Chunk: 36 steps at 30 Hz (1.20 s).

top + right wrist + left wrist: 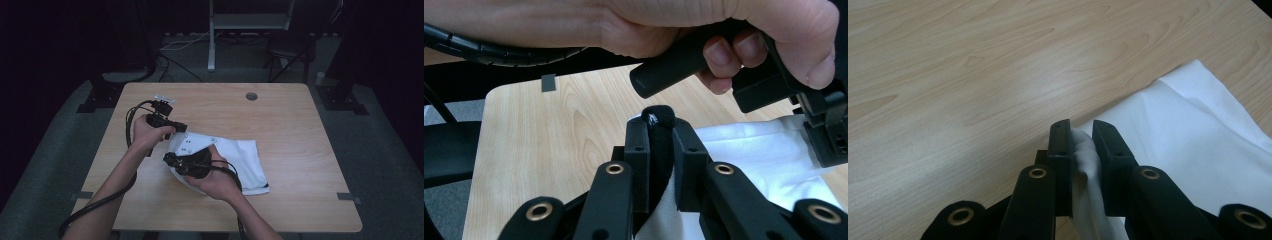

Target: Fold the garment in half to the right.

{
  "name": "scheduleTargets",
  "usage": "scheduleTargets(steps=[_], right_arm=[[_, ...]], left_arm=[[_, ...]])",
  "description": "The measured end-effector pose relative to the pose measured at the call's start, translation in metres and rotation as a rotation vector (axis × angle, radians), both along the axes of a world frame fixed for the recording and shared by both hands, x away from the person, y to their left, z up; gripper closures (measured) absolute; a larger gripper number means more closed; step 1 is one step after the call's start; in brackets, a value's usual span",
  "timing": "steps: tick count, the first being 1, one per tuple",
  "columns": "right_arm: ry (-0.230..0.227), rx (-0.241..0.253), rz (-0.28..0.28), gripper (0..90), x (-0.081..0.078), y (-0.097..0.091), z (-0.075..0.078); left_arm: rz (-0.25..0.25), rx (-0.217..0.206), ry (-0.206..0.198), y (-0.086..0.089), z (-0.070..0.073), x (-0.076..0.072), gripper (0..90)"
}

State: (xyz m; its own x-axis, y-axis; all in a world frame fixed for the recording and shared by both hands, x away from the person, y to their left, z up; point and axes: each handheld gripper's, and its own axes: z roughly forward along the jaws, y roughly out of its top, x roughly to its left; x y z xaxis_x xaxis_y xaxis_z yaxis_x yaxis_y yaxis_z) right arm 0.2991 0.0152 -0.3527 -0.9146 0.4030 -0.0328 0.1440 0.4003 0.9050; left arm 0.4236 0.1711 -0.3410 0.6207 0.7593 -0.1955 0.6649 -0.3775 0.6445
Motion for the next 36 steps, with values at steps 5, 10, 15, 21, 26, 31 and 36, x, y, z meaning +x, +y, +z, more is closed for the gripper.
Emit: scheduleTargets(steps=[5,10,15,21,26,31,36], right_arm=[[-0.004,0.001,-0.005,80.1,0.000,-0.004,0.002],[-0.003,0.005,-0.014,80.1,0.000,-0.008,0.003],[-0.010,0.007,-0.015,80.1,0.000,-0.012,0.004],[-0.016,0.006,-0.018,80.1,-0.001,-0.016,0.004],[-0.014,0.013,-0.022,80.1,-0.002,-0.018,0.005],[-0.016,0.013,-0.025,80.1,-0.003,-0.022,0.006],[-0.013,0.017,-0.031,80.1,-0.003,-0.027,0.007]], left_arm=[[-0.006,0.003,-0.003,-0.006,0.003,0.001,79.9],[-0.013,0.012,-0.008,-0.010,0.004,0.002,79.9],[-0.014,0.010,-0.014,-0.015,0.006,0.001,79.5],[-0.007,0.006,-0.019,-0.018,0.007,0.001,79.5],[-0.015,0.006,-0.022,-0.022,0.008,0.000,79.5],[-0.011,0.004,-0.028,-0.026,0.010,0.000,79.4],[-0.015,0.007,-0.028,-0.029,0.012,0.000,79.2]])
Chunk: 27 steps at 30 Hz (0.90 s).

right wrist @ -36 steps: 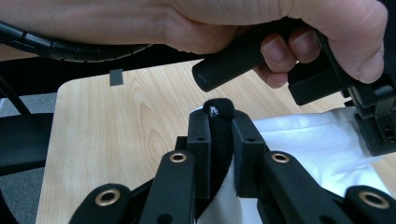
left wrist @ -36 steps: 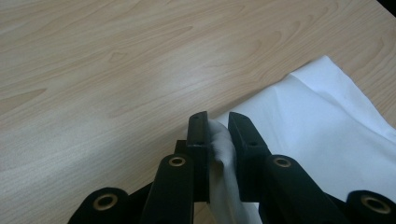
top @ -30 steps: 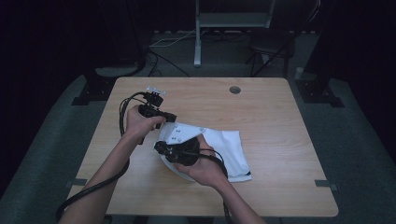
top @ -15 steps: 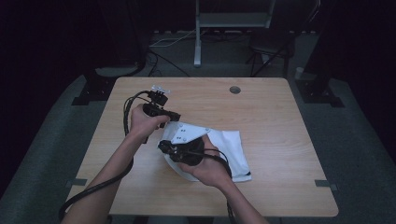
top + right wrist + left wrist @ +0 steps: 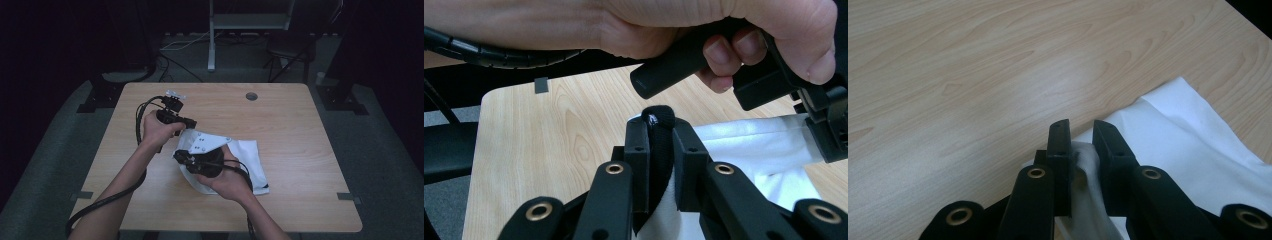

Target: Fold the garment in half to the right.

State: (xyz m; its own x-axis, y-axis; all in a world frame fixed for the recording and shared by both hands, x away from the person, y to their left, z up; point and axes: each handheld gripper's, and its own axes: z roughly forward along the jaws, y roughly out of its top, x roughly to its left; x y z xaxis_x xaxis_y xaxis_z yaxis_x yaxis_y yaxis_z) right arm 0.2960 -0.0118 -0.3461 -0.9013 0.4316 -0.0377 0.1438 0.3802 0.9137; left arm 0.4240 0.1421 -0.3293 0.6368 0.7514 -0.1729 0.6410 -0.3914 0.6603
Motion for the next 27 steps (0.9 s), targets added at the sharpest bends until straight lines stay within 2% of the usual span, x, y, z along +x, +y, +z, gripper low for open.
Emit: scheduleTargets(steps=[14,27], right_arm=[[-0.005,0.011,-0.018,80.1,0.000,-0.016,0.001],[-0.004,0.020,-0.025,80.0,-0.001,-0.022,0.001]], left_arm=[[0.002,-0.005,-0.007,-0.011,0.002,0.001,79.2],[0.012,-0.021,-0.023,-0.019,0.003,0.001,79.2]])
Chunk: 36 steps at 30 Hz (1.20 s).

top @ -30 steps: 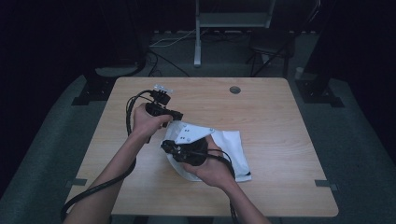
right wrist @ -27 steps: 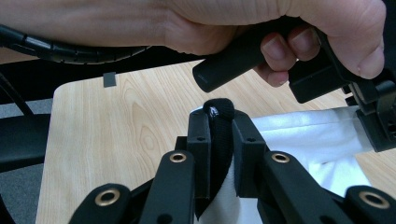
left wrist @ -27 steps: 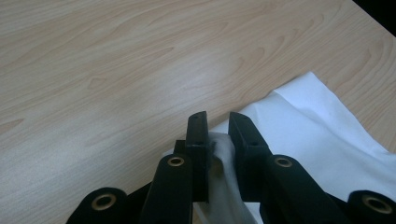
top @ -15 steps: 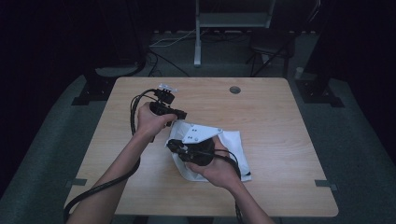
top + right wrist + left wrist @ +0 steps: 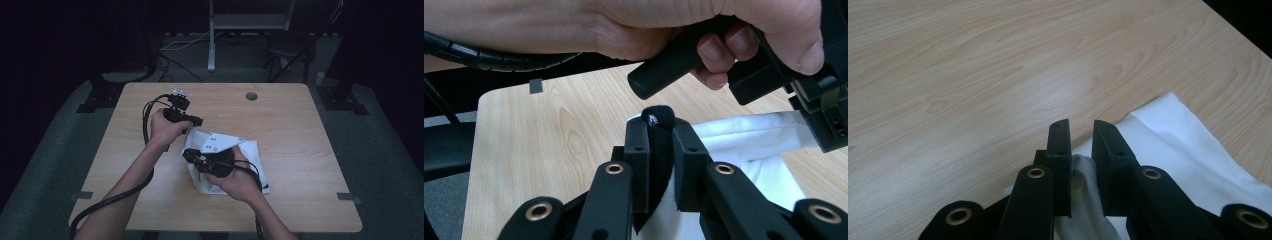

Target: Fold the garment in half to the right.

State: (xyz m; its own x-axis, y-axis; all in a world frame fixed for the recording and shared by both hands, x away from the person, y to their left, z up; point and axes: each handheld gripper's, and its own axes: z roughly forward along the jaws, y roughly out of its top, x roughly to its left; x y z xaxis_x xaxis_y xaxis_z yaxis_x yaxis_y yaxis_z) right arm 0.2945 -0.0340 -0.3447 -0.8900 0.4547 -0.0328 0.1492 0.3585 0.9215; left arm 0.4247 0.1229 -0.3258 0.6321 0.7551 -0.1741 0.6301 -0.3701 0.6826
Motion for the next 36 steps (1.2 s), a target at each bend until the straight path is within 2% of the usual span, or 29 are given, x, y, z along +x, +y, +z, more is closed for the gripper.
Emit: scheduleTargets(steps=[10,17,27,36], right_arm=[[0.000,0.008,-0.011,80.1,0.000,-0.007,-0.001],[-0.003,0.016,-0.023,80.2,-0.001,-0.012,-0.001],[-0.010,0.010,-0.029,80.0,-0.002,-0.013,-0.001],[-0.021,0.037,-0.055,80.0,-0.004,-0.023,0.001]], left_arm=[[-0.008,0.006,0.010,-0.004,-0.002,0.001,79.9],[-0.002,0.011,0.011,-0.005,-0.001,0.002,83.8],[0.023,0.041,0.018,-0.008,-0.002,0.000,86.7],[0.027,0.036,-0.031,-0.012,0.009,-0.004,86.7]])
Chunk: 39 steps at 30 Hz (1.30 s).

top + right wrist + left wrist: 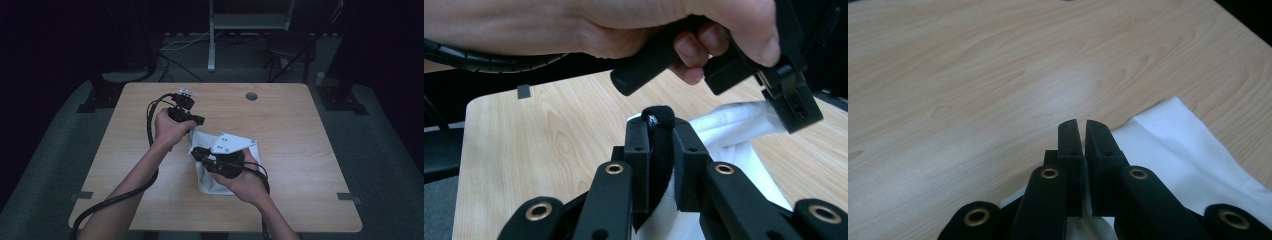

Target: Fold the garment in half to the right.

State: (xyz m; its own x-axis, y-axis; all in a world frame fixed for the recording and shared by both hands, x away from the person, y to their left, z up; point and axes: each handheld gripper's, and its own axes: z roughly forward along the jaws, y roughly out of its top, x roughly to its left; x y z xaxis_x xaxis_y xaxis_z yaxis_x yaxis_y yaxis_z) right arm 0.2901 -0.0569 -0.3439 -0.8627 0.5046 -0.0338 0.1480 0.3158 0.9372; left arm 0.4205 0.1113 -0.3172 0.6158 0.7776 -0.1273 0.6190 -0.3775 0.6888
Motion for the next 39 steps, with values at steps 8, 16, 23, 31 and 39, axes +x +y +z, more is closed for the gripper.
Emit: scheduleTargets(steps=[8,16,23,31,39], right_arm=[[-0.009,0.016,-0.024,80.0,-0.003,-0.012,0.004],[-0.018,0.019,-0.040,80.0,-0.005,-0.023,0.003],[-0.019,0.031,-0.048,80.0,-0.008,-0.028,0.004],[-0.020,0.037,-0.068,79.9,-0.009,-0.037,0.003],[-0.020,0.043,-0.086,79.9,-0.012,-0.046,0.002]], left_arm=[[-0.008,0.007,-0.013,-0.009,0.008,-0.001,86.7],[-0.019,0.018,-0.014,-0.021,0.010,0.001,86.5],[-0.033,0.016,-0.017,-0.032,0.010,0.001,86.2],[-0.039,0.014,-0.011,-0.042,0.008,0.003,86.2],[-0.052,0.015,-0.010,-0.050,0.008,0.003,85.8]])
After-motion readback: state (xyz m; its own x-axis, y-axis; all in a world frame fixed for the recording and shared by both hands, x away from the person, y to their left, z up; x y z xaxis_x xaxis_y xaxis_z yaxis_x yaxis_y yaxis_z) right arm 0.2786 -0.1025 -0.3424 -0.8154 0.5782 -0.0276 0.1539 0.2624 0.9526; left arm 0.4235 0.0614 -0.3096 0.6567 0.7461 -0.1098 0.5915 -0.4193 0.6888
